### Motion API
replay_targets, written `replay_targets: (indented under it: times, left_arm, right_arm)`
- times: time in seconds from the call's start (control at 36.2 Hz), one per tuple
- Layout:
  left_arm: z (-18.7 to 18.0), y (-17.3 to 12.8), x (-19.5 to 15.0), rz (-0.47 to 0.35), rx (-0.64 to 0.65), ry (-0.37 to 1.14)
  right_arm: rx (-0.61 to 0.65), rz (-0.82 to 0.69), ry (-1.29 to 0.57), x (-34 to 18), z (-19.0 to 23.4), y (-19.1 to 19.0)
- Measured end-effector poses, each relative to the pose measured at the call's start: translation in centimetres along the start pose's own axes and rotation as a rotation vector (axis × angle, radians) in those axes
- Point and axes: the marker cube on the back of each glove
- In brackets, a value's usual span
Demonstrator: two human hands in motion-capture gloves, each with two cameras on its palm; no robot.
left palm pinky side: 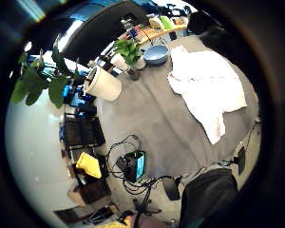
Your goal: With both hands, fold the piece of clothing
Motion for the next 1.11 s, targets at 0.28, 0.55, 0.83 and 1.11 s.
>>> replay_targets:
  times: [0.28,0.55,0.83,1.11]
  left_arm:
    - [0.1,0.2,0.7,0.012,0.005,-0.023]
    - [2.4,0.2,0.2,-0.009,-0.059,0.000]
    - [13.3,-0.9,2.3,0.083,-0.261,0.029]
    - [21.2,3.0,5.4,0.050,-0.472,-0.032]
  right_arm:
    - [0.000,-0.005,-0.003,0.0,0.2,0.4]
    - [-0.096,-0.020,0.036,-0.5,2.5,-1.7]
    - [-0.186,-0.029,0.081,0.4,9.4,-3.6]
    - [-0.312,0.004,0.202,1.7,21.5,-5.6]
